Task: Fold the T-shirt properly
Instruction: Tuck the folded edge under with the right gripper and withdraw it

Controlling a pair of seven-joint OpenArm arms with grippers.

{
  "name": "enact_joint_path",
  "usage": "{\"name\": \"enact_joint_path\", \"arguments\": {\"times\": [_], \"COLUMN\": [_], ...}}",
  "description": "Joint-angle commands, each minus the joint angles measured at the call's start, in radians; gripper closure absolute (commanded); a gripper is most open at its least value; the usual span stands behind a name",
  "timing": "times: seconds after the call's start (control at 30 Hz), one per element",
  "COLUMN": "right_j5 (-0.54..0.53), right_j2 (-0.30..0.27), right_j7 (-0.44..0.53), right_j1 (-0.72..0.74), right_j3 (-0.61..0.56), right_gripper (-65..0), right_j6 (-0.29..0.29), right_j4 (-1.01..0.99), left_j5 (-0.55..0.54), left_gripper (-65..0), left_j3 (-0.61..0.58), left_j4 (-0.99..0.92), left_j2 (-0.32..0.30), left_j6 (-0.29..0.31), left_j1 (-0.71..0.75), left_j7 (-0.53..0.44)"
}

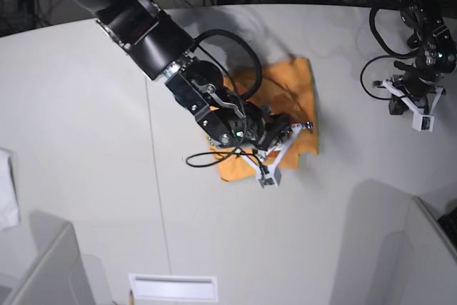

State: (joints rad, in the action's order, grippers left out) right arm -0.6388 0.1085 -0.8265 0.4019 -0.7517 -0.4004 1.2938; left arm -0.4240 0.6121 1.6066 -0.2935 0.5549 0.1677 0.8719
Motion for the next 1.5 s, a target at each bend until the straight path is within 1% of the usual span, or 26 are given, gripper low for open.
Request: {"name": "enact_joint_path", "arguments": {"times": [0.0, 0.13, 0.23, 0.27, 0.33, 0.37, 0.43, 0.53, 0.6, 0.67, 0.7, 0.73, 0.77, 0.8, 0.83, 0.9, 0.93, 1.03, 1.13, 1.23, 1.37, 1.47], "right_j5": [-0.002, -0.002, -0.005, -0.006, -0.008, -0.013, -0.06, -0.169, -0.238, -0.258, -0.247, -0.238, -0.227, -0.221, -0.224, -0.226, -0.226, -0.218, -0.217, -0.217, -0.217, -0.217], "right_j2": [0.023, 0.033, 0.038, 0.04, 0.04, 0.041, 0.041, 0.04, 0.036, 0.027, 0.004, -0.014, -0.036, -0.062, -0.086, -0.134, -0.16, -0.221, -0.269, -0.306, -0.312, -0.303], "right_j7": [0.016, 0.022, 0.085, 0.115, 0.189, 0.217, 0.269, 0.364, 0.396, 0.368, 0.322, 0.266, 0.206, 0.137, 0.085, -0.014, -0.064, -0.173, -0.181, -0.179, -0.135, -0.106], "right_j1": [0.027, 0.047, 0.064, 0.07, 0.076, 0.078, 0.087, 0.128, 0.162, 0.185, 0.196, 0.202, 0.202, 0.199, 0.194, 0.151, 0.127, 0.016, -0.064, -0.088, -0.123, -0.142], "right_j3": [-0.001, -0.001, -0.004, -0.019, -0.062, -0.078, -0.107, -0.145, -0.156, -0.156, -0.154, -0.154, -0.153, -0.148, -0.134, -0.104, -0.071, 0.03, 0.082, 0.077, 0.077, 0.076], "right_gripper": [0.0, 0.0, 0.0, 0.0, 0.0, 0.0, 0.0, 0.0, 0.0, 0.0, 0.0, 0.0, 0.0, 0.0, 0.0, 0.0, 0.0, 0.0, 0.0, 0.0, 0.0, 0.0], "right_j6": [0.007, 0.007, 0.008, 0.018, 0.067, 0.082, 0.084, 0.087, 0.1, 0.114, 0.1, 0.08, 0.042, -0.012, -0.053, -0.111, -0.127, -0.134, -0.131, -0.13, -0.128, -0.127], "right_j4": [0.014, 0.01, -0.047, -0.07, -0.096, -0.099, -0.113, -0.116, -0.095, -0.03, 0.01, 0.054, 0.1, 0.151, 0.197, 0.289, 0.34, 0.455, 0.472, 0.47, 0.465, 0.442], "left_j5": [-0.011, -0.014, -0.014, -0.014, -0.014, -0.016, -0.016, -0.016, -0.016, -0.016, -0.016, -0.016, -0.016, -0.016, -0.016, -0.016, -0.016, -0.016, -0.016, -0.016, -0.016, -0.017], "left_gripper": [0.0, 0.0, 0.0, 0.0, 0.0, 0.0, 0.0, 0.0, 0.0, 0.0, 0.0, 0.0, 0.0, 0.0, 0.0, 0.0, 0.0, 0.0, 0.0, 0.0, 0.0, 0.0], "left_j3": [0.006, 0.006, 0.004, 0.004, 0.004, 0.004, 0.004, 0.004, 0.004, 0.004, 0.006, 0.006, 0.006, 0.006, 0.006, 0.006, 0.006, 0.006, 0.006, 0.006, 0.009, 0.048], "left_j4": [0.021, 0.022, 0.022, 0.022, 0.022, 0.022, 0.021, 0.021, 0.021, 0.014, 0.013, 0.016, 0.019, 0.019, 0.019, 0.021, 0.021, 0.018, 0.021, 0.022, 0.022, 0.022], "left_j2": [-0.019, -0.019, -0.017, -0.017, -0.014, -0.014, -0.013, -0.013, -0.013, -0.013, -0.013, -0.013, -0.013, -0.014, -0.016, -0.016, -0.016, -0.016, -0.016, -0.016, -0.016, -0.013], "left_j6": [0.006, 0.006, 0.006, 0.006, 0.006, 0.006, 0.006, 0.004, 0.004, 0.004, 0.004, 0.004, 0.004, 0.004, 0.004, 0.004, 0.004, 0.004, 0.004, 0.004, 0.004, 0.006], "left_j1": [-0.007, -0.018, -0.018, -0.018, -0.018, -0.018, -0.017, -0.018, -0.032, -0.038, -0.038, -0.036, -0.035, -0.029, -0.027, -0.027, -0.027, -0.027, -0.029, -0.032, -0.029, -0.021], "left_j7": [-0.021, -0.021, -0.021, -0.021, -0.021, -0.021, -0.021, -0.021, -0.016, -0.015, -0.015, -0.015, -0.015, -0.015, -0.015, -0.015, -0.015, -0.015, -0.015, -0.015, -0.015, -0.015]}}
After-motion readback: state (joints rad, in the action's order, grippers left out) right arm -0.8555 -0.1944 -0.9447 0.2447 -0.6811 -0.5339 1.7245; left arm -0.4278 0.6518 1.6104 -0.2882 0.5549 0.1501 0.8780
